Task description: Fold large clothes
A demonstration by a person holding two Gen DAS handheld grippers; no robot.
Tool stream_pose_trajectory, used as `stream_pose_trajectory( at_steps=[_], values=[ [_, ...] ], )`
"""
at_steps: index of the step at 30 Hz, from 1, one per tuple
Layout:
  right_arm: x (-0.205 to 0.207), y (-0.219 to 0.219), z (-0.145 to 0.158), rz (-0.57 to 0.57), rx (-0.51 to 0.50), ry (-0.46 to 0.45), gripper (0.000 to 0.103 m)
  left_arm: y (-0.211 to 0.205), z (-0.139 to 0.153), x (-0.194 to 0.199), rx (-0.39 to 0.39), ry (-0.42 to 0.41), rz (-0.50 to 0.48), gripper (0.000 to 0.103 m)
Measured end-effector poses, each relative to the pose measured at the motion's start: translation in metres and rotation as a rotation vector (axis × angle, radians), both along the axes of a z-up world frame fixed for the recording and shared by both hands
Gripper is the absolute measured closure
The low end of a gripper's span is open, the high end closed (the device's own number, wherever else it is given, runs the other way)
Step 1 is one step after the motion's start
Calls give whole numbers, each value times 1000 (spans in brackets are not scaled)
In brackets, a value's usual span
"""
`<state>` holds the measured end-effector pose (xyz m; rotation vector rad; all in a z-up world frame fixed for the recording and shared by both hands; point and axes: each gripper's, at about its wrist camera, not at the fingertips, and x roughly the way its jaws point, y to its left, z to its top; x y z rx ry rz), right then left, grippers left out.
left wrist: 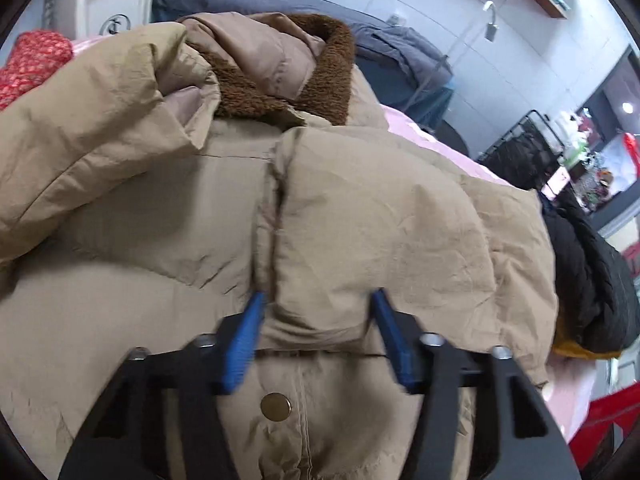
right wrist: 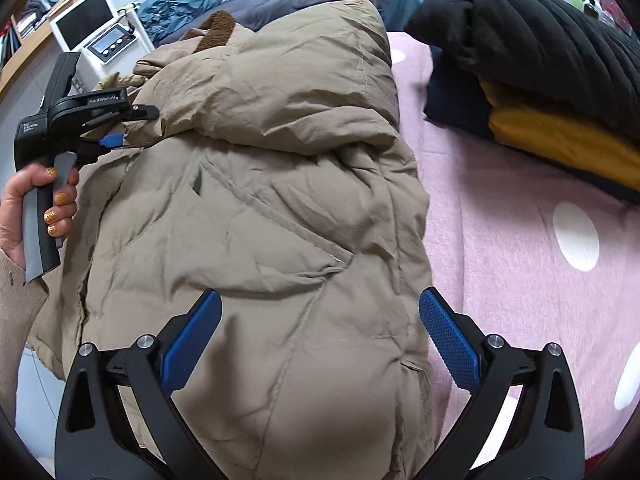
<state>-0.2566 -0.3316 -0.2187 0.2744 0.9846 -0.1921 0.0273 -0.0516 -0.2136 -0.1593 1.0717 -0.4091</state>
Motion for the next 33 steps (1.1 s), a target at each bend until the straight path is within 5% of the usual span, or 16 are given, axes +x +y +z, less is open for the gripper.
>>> stream_pose_trajectory(
  at_steps=[3, 6, 10, 15, 17, 22, 26, 30, 33],
  values=[
    [4, 1, 1, 2, -4, -8, 6, 0, 11, -14, 85, -76, 1, 78],
    [8, 0, 7, 8, -13, -31, 6, 14, 9, -23, 139, -72, 25, 80],
    [26, 0, 16, 31, 9, -52, 6, 41, -11, -31, 110, 22, 74, 85],
    [63, 2, 45, 62, 27, -132, 6, 49, -18, -32, 97, 35, 89, 85],
    [82, 2, 58, 69, 6, -159, 6, 52, -16, -32, 69, 43, 96, 81],
    [140, -6, 63, 50, 0, -149, 6, 54, -14, -42, 29, 32, 67, 48],
    [185, -13, 33, 20, 52, -28, 6, 39, -16, -44, 86, 15, 43, 43],
    [217, 6, -11, 59, -57, 151, 5, 31, -20, -41, 106, 14, 26, 34],
    [225, 9, -29, 40, -93, 181, 5, 28, -23, -41, 111, 17, 12, 29]
  ],
)
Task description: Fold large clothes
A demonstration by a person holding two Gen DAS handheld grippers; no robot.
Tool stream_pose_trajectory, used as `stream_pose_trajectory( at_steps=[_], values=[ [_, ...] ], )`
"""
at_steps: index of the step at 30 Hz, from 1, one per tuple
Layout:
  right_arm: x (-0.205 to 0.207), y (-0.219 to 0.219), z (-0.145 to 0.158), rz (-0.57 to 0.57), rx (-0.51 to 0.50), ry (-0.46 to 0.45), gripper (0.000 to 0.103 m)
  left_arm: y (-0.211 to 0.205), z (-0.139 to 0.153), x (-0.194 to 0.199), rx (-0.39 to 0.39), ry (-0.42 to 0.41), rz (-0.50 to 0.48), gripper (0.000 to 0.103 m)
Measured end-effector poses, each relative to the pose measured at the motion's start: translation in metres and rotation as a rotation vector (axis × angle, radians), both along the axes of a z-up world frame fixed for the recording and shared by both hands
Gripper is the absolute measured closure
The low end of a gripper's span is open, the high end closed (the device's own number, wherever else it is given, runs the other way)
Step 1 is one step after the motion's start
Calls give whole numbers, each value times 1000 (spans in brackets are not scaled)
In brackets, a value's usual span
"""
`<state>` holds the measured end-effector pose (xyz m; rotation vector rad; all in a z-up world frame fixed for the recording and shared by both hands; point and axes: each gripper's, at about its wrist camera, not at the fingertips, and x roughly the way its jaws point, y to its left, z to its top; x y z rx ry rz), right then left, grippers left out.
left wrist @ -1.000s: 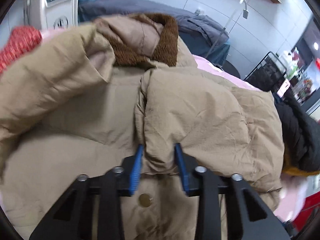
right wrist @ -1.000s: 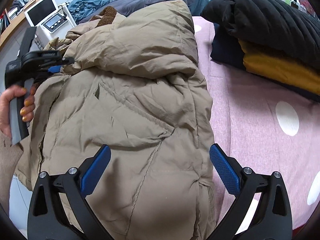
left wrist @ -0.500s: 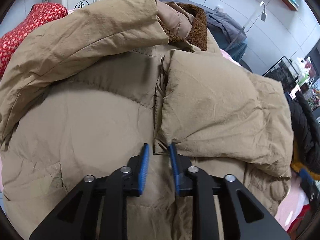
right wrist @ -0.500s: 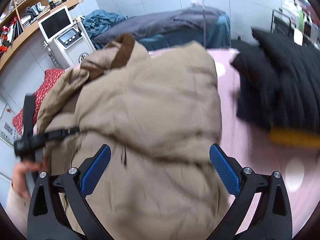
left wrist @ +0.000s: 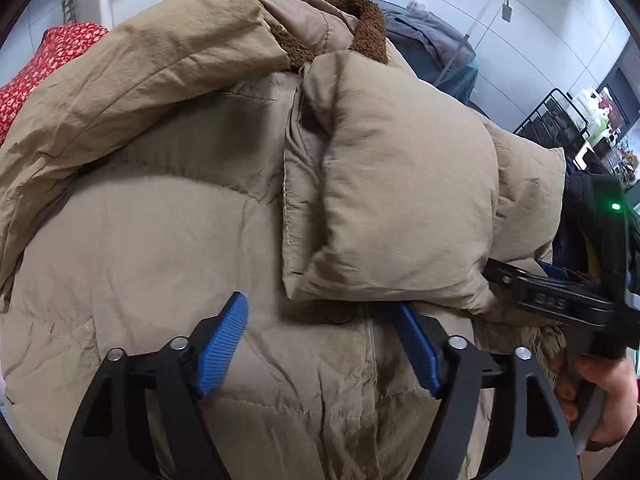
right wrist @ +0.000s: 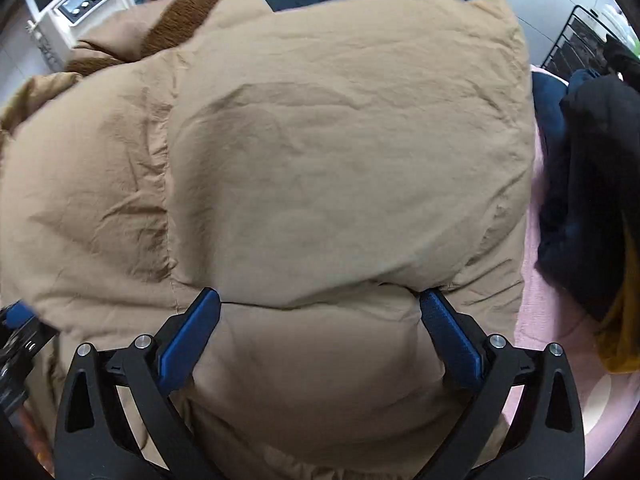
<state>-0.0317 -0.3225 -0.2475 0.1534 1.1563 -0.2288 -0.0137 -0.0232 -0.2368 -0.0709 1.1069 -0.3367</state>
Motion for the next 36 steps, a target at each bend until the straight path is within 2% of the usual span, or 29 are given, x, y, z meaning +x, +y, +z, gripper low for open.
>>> stream_pose_trajectory(
  at_steps=[6, 12, 17, 23, 28, 30, 33, 36],
  values=[
    [10, 11, -4, -7, -86, 43, 5, -6, -1, -2, 16, -6, -8, 21],
    [3, 18, -5, -17, -124, -6, 5, -5, 12, -11, 20, -13, -9, 14],
    [-12, 16, 6, -28, -79, 9, 5, 16, 27, -28, 23, -54, 19, 7],
    [-54, 10, 36, -61, 13, -82, 5, 50, 35, -41, 93, -75, 83, 7],
    [-100, 22, 51, -2, 52, -165, 5, 66, 43, -54, 150, -137, 111, 7],
    [-113, 38, 54, 37, 59, -181, 5, 68, 46, -57, 201, -187, 108, 7],
    [-136, 45, 47, 88, 89, -179, 5, 65, 48, -53, 294, -218, 65, 7],
    [-151, 45, 39, 91, 125, -171, 5, 60, 54, -41, 374, -271, 37, 7]
  ],
)
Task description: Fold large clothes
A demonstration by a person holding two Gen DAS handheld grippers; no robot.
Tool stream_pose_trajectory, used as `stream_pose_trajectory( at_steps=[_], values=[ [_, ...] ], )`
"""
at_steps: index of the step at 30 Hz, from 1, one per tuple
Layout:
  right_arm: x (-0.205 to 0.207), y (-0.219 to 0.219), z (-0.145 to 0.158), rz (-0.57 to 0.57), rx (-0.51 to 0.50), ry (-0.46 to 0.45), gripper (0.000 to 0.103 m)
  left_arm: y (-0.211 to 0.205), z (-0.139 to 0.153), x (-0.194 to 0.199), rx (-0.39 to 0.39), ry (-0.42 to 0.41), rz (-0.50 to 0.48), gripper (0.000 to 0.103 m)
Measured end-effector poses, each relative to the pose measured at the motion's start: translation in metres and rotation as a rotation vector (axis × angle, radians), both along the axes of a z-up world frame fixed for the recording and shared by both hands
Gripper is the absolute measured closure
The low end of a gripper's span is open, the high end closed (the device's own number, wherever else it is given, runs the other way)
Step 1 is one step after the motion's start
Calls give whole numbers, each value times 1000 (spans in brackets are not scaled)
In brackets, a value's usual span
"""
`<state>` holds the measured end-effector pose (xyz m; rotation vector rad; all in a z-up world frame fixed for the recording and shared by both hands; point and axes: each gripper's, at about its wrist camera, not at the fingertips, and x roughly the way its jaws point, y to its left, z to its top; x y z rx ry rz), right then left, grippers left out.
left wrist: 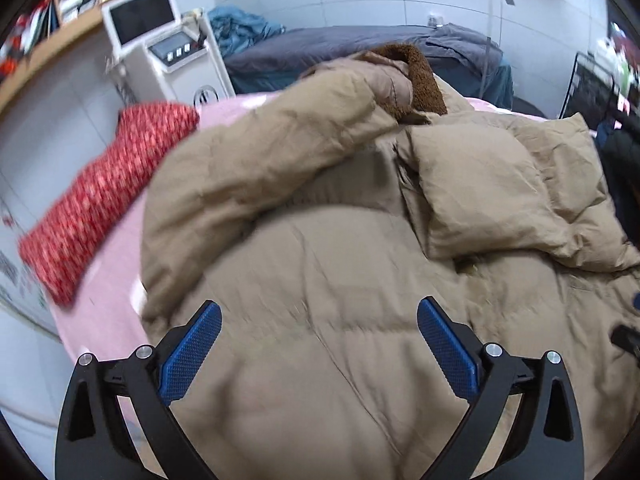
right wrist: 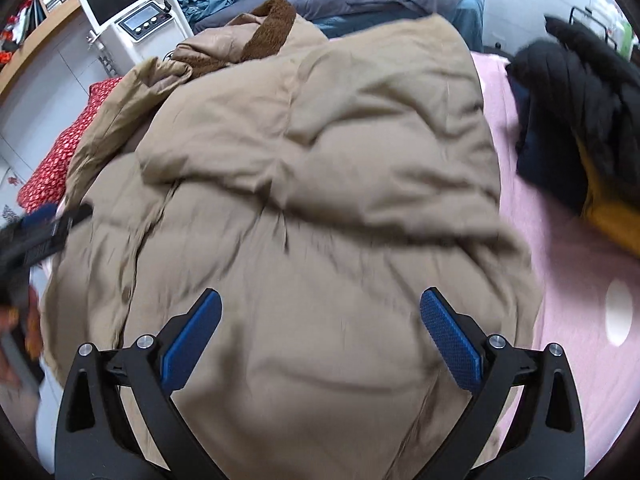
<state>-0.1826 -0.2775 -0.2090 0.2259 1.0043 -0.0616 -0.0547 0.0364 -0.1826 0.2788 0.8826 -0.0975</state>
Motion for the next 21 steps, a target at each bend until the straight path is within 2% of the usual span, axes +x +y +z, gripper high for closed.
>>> stream_pose_trajectory(
  at_steps=[4, 7, 9, 11, 13, 14, 17, 19, 21],
  values=[
    [-10, -8, -7, -21, 35, 8, 5, -7, 7, 24, 82, -52, -16, 7],
    [-12, -11, -8, -25, 25, 8, 5, -16, 10, 46, 125, -102, -33, 7],
    [-13, -13, -7, -30, 22, 6, 5, -22, 10, 64, 118, -99, -50, 7],
    [-14, -15, -8, -37, 31, 9, 5, -29, 7, 83, 96, -80, -74, 11],
    [-11, -15, -9, -44, 37, 11, 5, -36, 3, 100, 124, -70, -75, 23],
    [-13, -16, -9, -44, 37, 12, 5, -39, 1, 107, 142, -73, -71, 25],
    [-18, -17, -9, -52, 19, 15, 5, -40, -1, 124, 137, -58, -53, 41],
    [-20, -19, -11, -62, 20, 20, 5, -36, 2, 132, 120, -44, -29, 64],
    [-22, -22, -12, -78, 20, 18, 5, -28, 9, 134, 91, -40, -8, 79]
  ],
)
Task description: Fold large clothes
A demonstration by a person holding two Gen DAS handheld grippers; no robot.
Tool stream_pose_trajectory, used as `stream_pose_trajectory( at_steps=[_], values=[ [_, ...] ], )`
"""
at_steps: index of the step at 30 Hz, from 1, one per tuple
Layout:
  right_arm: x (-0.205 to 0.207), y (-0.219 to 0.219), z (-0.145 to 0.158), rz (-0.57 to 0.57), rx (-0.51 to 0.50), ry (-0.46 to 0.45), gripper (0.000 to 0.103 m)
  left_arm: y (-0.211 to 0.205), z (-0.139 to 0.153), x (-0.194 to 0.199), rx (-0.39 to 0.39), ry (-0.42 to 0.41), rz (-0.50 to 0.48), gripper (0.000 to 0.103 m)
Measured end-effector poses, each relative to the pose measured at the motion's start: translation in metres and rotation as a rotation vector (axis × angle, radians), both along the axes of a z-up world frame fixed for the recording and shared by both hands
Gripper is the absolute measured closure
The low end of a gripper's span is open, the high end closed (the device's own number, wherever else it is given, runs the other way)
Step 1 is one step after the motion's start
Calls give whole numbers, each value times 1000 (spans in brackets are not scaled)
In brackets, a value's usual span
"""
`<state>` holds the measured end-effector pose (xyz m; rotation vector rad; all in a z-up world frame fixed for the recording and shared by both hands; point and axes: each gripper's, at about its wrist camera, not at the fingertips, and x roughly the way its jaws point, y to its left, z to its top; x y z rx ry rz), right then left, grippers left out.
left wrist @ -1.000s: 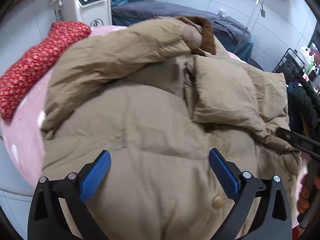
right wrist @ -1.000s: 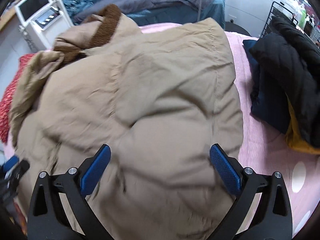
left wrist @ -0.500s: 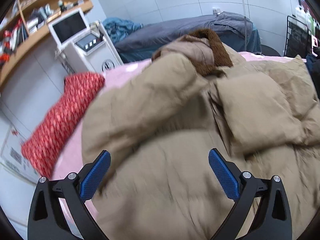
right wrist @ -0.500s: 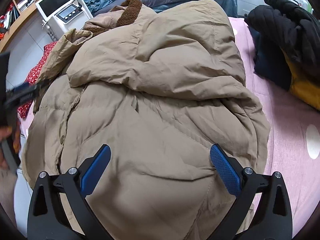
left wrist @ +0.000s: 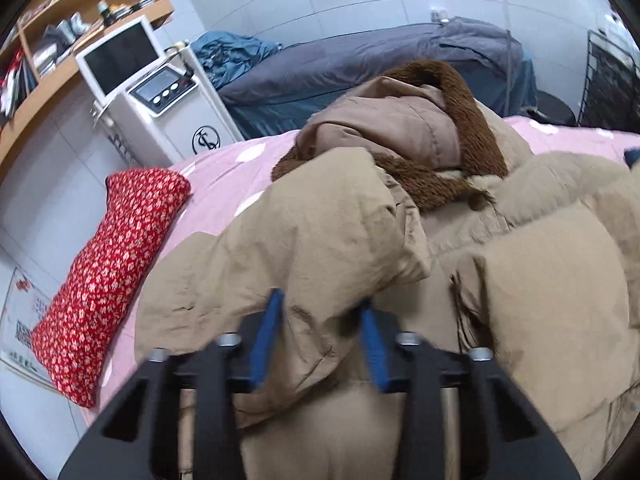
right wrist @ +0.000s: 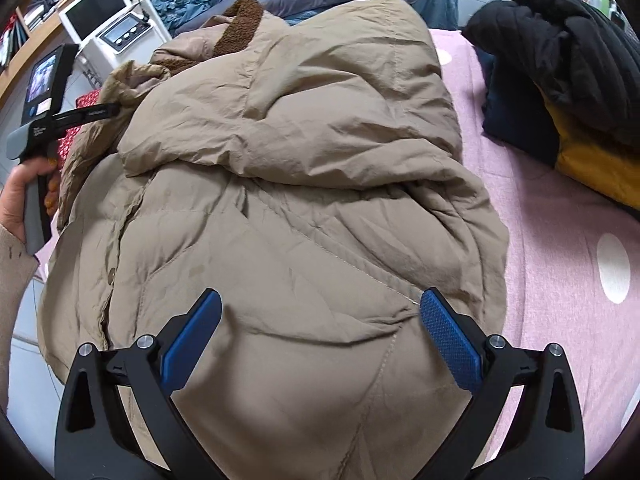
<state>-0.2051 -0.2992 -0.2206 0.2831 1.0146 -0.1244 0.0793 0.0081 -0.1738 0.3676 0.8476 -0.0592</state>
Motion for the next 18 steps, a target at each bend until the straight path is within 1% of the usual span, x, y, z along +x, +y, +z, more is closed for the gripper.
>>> stream_pose_trajectory(
  at_steps=[1, 2, 3, 6, 8, 9, 10, 12, 13, 15, 17, 18],
  values=[
    [-1, -1, 0, -6, 0, -1, 5, 5, 6, -1, -32, 1, 12, 83],
    [-1, -2, 0, -9, -1, -1, 5, 14, 17, -4, -91, 1, 27, 85],
    [-1, -3, 0, -12, -1, -5, 5, 19, 25, -7, -131, -1, 36, 87],
    [0, -2, 2, -11, -3, -17, 5, 26, 53, -25, -226, -21, 22, 89],
    [1, 0, 4, -4, -8, -24, 5, 24, 72, -44, -292, -33, -14, 89],
    [2, 1, 5, -3, -10, -27, 5, 20, 82, -56, -341, -35, -48, 89],
    [2, 1, 6, -3, -11, -32, 5, 15, 89, -69, -373, -37, -85, 89],
    [2, 1, 7, -5, -7, -39, 5, 0, 97, -90, -380, -45, -150, 89],
    [2, 1, 7, -5, -7, -37, 5, -7, 96, -99, -377, -41, -175, 89],
    [2, 1, 6, -7, -5, -30, 5, -25, 81, -113, -384, 11, -207, 89],
    [0, 1, 6, -13, 2, -31, 5, -37, 58, -119, -374, 68, -216, 89],
    [-2, 0, 6, -18, 6, -30, 5, -42, 40, -122, -359, 111, -212, 89]
  ],
)
